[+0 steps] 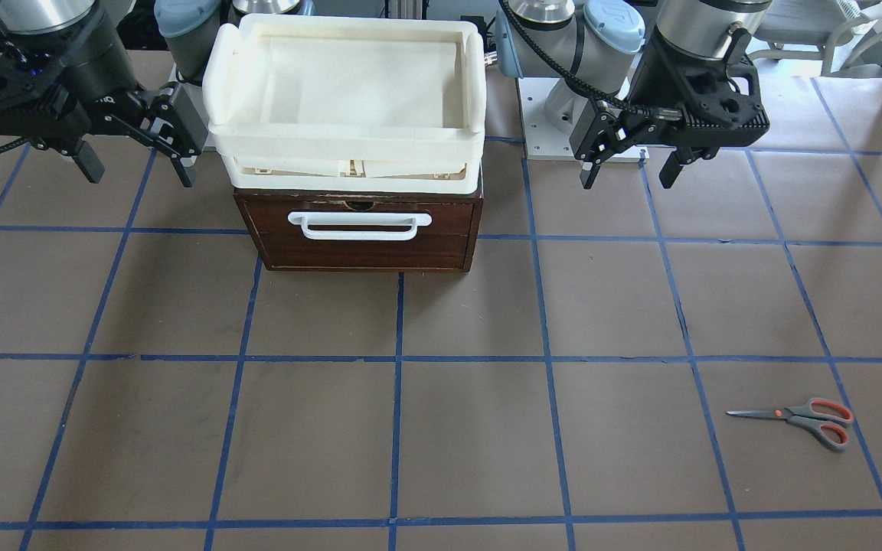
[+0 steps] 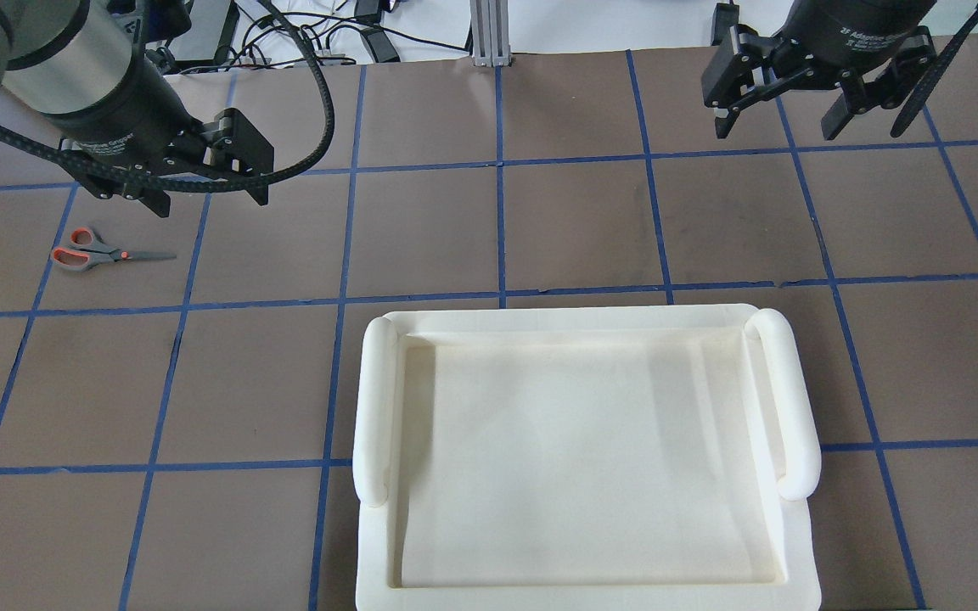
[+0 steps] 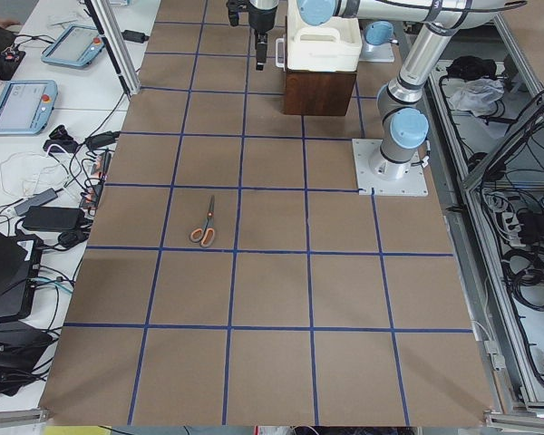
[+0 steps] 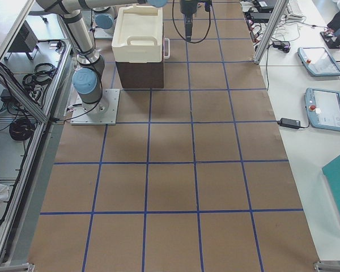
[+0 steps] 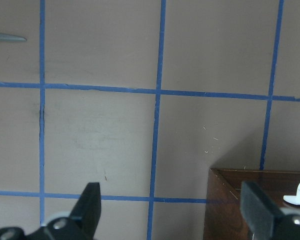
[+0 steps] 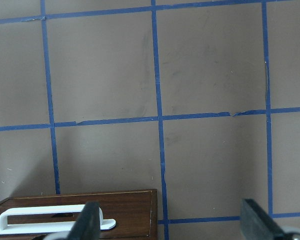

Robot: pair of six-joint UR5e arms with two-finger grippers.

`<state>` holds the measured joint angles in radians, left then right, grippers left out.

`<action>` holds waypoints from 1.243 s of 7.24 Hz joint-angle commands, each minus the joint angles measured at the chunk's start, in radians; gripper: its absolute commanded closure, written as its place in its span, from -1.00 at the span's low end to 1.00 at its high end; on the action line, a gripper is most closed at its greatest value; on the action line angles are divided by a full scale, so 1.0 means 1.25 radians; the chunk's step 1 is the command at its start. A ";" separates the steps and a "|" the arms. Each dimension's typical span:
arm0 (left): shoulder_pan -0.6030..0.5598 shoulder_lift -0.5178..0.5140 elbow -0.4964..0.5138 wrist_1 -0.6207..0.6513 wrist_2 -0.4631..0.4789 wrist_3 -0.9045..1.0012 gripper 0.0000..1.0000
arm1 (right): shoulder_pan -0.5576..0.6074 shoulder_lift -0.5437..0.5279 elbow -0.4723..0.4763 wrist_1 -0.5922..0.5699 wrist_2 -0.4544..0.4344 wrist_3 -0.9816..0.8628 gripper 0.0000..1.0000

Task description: Place scissors in drawer with both arms

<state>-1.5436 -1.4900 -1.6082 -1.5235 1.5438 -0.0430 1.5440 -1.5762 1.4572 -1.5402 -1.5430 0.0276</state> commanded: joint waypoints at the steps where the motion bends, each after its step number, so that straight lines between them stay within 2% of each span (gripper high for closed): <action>1: 0.000 0.003 -0.002 -0.005 -0.002 0.002 -1.00 | 0.001 -0.001 0.000 0.001 0.000 0.001 -1.00; 3: 0.003 -0.002 -0.003 0.004 0.001 0.016 -0.97 | 0.001 0.001 0.000 0.001 0.000 0.001 -1.00; 4: 0.016 -0.004 -0.003 0.003 0.003 0.140 -0.90 | 0.001 0.002 0.001 0.001 0.001 0.001 -1.00; 5: 0.054 -0.002 -0.004 -0.007 0.004 0.280 -0.52 | 0.001 0.012 0.005 0.000 0.002 0.006 -1.00; 6: 0.115 -0.008 -0.007 -0.011 -0.003 0.330 -0.57 | 0.002 0.014 0.041 0.000 0.041 0.010 -1.00; 7: 0.157 -0.015 -0.012 -0.004 -0.004 0.487 -0.61 | 0.019 0.014 0.100 -0.002 0.088 -0.005 -1.00; 8: 0.202 -0.036 -0.012 0.001 -0.002 0.652 -0.64 | 0.079 0.038 0.135 -0.016 0.082 -0.022 -1.00; 9: 0.265 -0.067 -0.013 0.010 -0.007 0.743 -0.72 | 0.128 0.095 0.131 -0.054 0.086 -0.048 -1.00</action>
<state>-1.2968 -1.5357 -1.6225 -1.5216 1.5396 0.7118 1.6309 -1.5212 1.6009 -1.5657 -1.4452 0.0010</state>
